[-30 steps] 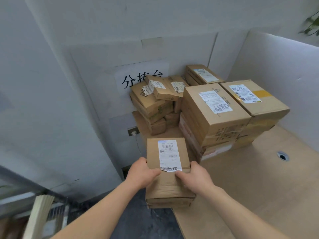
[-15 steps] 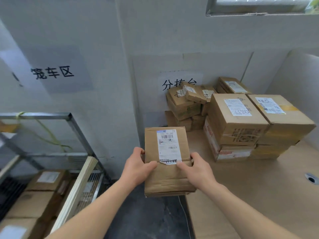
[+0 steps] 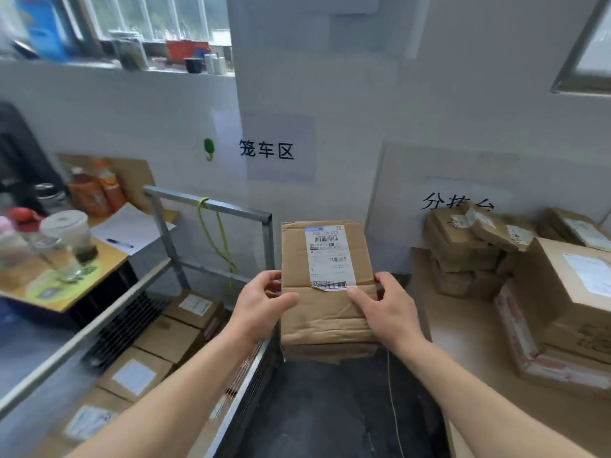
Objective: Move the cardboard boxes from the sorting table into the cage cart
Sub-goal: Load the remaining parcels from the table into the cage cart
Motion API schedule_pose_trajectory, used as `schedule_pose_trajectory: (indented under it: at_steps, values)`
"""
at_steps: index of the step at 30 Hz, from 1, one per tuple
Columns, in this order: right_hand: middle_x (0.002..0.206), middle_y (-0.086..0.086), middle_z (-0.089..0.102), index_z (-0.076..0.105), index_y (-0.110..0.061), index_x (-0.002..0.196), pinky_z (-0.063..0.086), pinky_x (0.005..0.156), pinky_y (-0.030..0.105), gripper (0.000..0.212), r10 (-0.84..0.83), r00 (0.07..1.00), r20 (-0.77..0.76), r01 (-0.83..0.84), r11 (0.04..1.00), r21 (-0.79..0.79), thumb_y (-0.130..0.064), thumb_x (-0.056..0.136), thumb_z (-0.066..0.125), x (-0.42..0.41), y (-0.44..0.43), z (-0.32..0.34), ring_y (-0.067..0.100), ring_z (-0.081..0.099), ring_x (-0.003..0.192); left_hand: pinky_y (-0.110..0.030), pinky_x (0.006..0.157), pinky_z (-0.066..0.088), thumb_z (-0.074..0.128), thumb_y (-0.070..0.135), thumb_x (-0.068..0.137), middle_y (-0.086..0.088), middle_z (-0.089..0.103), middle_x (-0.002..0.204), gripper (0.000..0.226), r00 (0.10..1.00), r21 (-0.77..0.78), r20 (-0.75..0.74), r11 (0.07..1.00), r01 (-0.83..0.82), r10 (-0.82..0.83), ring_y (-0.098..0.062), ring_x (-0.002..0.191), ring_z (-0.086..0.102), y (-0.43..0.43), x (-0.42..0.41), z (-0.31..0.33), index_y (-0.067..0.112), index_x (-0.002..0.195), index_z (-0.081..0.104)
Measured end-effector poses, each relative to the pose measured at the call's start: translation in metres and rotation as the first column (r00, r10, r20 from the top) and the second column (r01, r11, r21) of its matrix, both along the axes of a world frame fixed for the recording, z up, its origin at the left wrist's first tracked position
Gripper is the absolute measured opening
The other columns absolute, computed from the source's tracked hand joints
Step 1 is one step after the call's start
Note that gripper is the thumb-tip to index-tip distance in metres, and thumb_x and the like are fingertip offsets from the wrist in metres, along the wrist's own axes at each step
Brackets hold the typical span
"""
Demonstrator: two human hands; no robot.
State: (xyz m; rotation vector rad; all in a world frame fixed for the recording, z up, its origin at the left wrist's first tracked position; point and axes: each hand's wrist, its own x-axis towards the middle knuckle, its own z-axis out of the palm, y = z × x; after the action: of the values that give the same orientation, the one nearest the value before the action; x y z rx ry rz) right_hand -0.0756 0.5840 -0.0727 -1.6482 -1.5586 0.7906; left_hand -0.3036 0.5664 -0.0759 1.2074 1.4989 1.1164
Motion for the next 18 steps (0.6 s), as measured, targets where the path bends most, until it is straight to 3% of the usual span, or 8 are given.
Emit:
schedule_pose_trajectory:
  at_steps: [2, 5, 8, 11, 13, 18]
  values:
    - [0.089, -0.017, 0.065, 0.058, -0.024, 0.095, 0.042, 0.068, 0.027, 0.025, 0.012, 1.0, -0.027, -0.012, 1.0, 0.026, -0.045, 0.089, 0.071, -0.037, 0.003, 0.006, 0.005, 0.061, 0.083, -0.044, 0.084, 0.059, 0.077, 0.031, 0.063, -0.007, 0.066, 0.115, 0.06, 0.993, 0.013, 0.119, 1.0, 0.018, -0.02, -0.025, 0.103, 0.069, -0.008, -0.036, 0.003, 0.039, 0.12, 0.06]
    - [0.088, -0.013, 0.068, 0.061, -0.023, 0.093, 0.044, 0.067, 0.022, 0.024, 0.055, 0.995, -0.082, -0.05, 0.996, 0.068, -0.043, 0.088, 0.073, -0.094, 0.005, 0.013, 0.004, 0.063, 0.083, -0.048, 0.085, 0.061, 0.079, 0.026, 0.066, -0.009, 0.06, 0.125, 0.07, 0.961, 0.045, 0.273, 0.998, 0.037, -0.048, -0.027, 0.106, 0.07, -0.021, -0.09, 0.006, 0.048, 0.127, 0.054]
    - [0.09, -0.013, 0.069, 0.061, -0.025, 0.095, 0.046, 0.068, 0.02, 0.023, 0.128, 0.986, -0.106, -0.117, 0.988, 0.104, -0.043, 0.088, 0.073, -0.149, 0.002, 0.022, 0.003, 0.063, 0.083, -0.048, 0.09, 0.059, 0.081, 0.036, 0.058, -0.009, 0.057, 0.13, 0.084, 0.957, 0.101, 0.284, 0.994, 0.033, -0.061, -0.023, 0.105, 0.07, -0.036, -0.142, 0.004, 0.053, 0.133, 0.048]
    - [0.093, -0.008, 0.073, 0.064, -0.026, 0.099, 0.056, 0.081, 0.037, 0.027, 0.208, 0.957, -0.203, -0.189, 0.976, 0.108, -0.044, 0.085, 0.077, -0.197, 0.002, 0.025, 0.01, 0.068, 0.087, -0.042, 0.088, 0.059, 0.079, 0.039, 0.059, -0.008, 0.054, 0.134, 0.093, 0.959, 0.134, 0.282, 0.991, -0.004, -0.035, -0.018, 0.102, 0.071, -0.052, -0.189, 0.003, 0.05, 0.143, 0.041]
    - [0.097, -0.003, 0.076, 0.067, -0.025, 0.108, 0.057, 0.089, 0.046, 0.038, 0.272, 0.914, -0.3, -0.254, 0.962, 0.1, -0.047, 0.078, 0.075, -0.231, 0.0, 0.029, 0.015, 0.071, 0.091, -0.041, 0.09, 0.059, 0.079, 0.039, 0.061, -0.009, 0.056, 0.133, 0.095, 0.957, 0.164, 0.289, 0.985, -0.046, -0.003, -0.018, 0.105, 0.07, -0.064, -0.221, 0.003, 0.049, 0.146, 0.039]
    - [0.12, -0.003, 0.072, 0.061, -0.032, 0.129, 0.047, 0.106, 0.052, 0.065, 0.403, 0.753, -0.521, -0.448, 0.893, 0.043, -0.053, 0.068, 0.073, -0.31, -0.003, 0.039, 0.021, 0.064, 0.118, -0.049, 0.097, 0.055, 0.079, 0.034, 0.064, -0.012, 0.057, 0.136, 0.085, 0.93, 0.234, 0.358, 0.956, -0.179, 0.087, -0.031, 0.118, 0.063, -0.092, -0.293, 0.007, 0.058, 0.139, 0.046]
